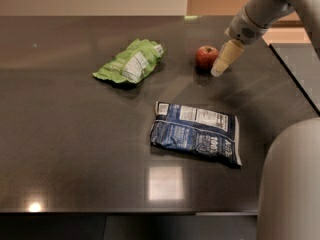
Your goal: Move apple near blue chip bag
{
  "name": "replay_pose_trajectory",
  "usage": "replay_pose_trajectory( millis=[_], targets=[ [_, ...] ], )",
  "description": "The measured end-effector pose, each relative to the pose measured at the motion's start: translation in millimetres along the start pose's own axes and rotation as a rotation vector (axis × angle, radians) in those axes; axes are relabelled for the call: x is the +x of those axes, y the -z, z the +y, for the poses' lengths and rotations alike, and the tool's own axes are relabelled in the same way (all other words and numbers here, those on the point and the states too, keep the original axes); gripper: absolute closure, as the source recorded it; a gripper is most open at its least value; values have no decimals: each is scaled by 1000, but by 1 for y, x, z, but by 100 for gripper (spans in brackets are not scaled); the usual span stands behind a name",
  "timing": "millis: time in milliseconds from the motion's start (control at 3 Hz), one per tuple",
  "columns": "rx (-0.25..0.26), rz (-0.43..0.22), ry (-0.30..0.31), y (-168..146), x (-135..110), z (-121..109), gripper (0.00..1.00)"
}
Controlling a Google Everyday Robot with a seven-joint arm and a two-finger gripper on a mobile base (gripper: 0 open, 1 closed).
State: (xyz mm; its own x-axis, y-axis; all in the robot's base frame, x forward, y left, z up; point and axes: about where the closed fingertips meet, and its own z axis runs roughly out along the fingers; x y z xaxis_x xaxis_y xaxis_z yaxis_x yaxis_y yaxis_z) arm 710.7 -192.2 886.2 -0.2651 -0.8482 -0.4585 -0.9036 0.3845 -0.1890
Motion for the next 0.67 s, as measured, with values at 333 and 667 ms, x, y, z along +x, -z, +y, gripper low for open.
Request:
replay_pose_trajectory(
  millis=[333,667],
  targets=[
    [4,15,-32,-16,6,-14,0],
    [6,-1,-74,-26,6,-22,0]
  ],
)
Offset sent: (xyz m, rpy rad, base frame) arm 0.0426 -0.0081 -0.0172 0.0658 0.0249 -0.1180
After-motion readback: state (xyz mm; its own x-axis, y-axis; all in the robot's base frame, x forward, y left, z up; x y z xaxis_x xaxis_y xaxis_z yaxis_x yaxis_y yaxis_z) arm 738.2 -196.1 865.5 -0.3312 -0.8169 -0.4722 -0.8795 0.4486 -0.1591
